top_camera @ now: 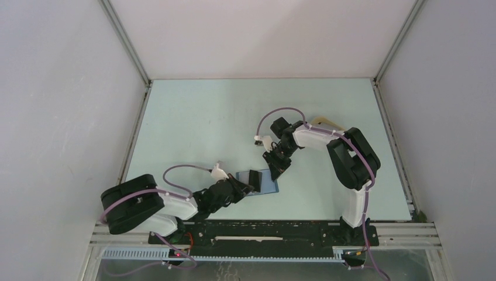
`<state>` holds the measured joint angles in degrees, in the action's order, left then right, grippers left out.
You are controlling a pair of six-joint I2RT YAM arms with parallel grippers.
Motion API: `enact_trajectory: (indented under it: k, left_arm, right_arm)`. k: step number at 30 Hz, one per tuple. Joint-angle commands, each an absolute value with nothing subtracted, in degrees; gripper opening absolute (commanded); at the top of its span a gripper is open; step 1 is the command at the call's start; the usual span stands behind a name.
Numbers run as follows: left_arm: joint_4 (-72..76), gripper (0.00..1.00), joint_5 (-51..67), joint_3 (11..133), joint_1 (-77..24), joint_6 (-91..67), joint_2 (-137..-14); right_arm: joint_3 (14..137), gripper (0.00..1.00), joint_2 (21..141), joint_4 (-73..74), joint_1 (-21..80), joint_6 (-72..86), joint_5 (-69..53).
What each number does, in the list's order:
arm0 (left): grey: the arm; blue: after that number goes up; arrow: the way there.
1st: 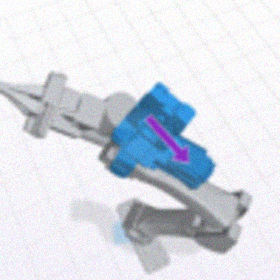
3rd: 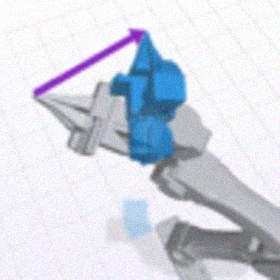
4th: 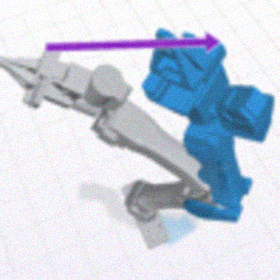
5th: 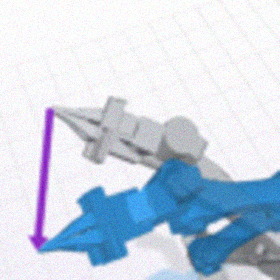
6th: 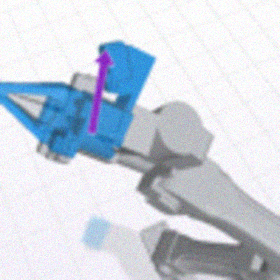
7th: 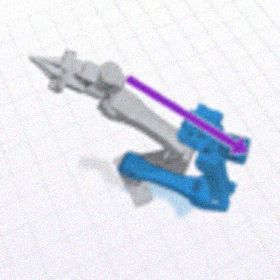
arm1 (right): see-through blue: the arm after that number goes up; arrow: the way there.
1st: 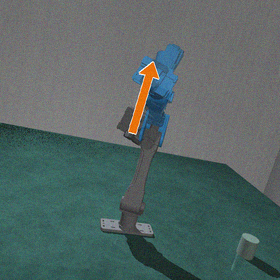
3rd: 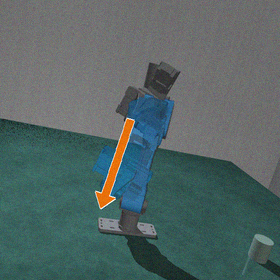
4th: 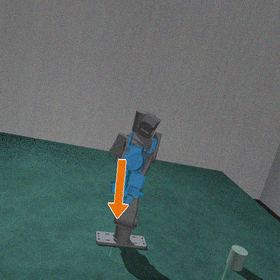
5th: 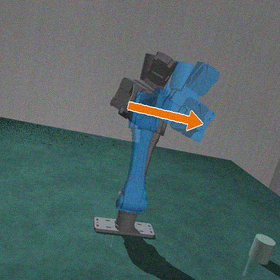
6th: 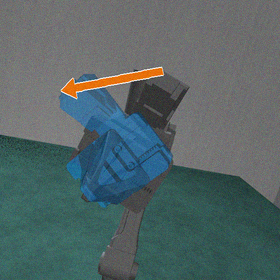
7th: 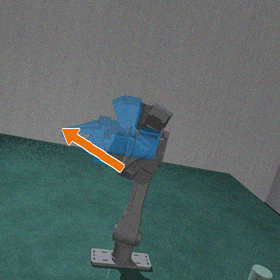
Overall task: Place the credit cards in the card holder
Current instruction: Insert the credit card into the card holder.
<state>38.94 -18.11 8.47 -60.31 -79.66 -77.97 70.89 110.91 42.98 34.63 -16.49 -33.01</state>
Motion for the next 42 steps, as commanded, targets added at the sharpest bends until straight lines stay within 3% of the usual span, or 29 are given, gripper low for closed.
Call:
enact_trajectory:
  k: [1,16,28,42]
  left_arm:
    - [39.21,0.00,-21.41,7.57,-60.90,-80.10,-80.17]
    - [49.68,0.01,-16.35,8.22,-62.45,-81.95,-88.94]
    - [50.78,0.39,-15.52,7.12,-62.33,-81.14,-89.08]
    - [52.45,0.51,-8.66,9.00,-59.28,-74.08,-90.04]
  right_arm:
    - [72.16,0.25,111.53,43.64,35.16,-16.45,-31.97]
    - [72.16,0.25,111.36,43.75,35.16,-16.50,-32.29]
    - [72.77,0.31,107.28,44.65,33.42,-17.85,-36.97]
    - [78.27,0.30,107.30,39.20,34.91,-9.68,-49.66]
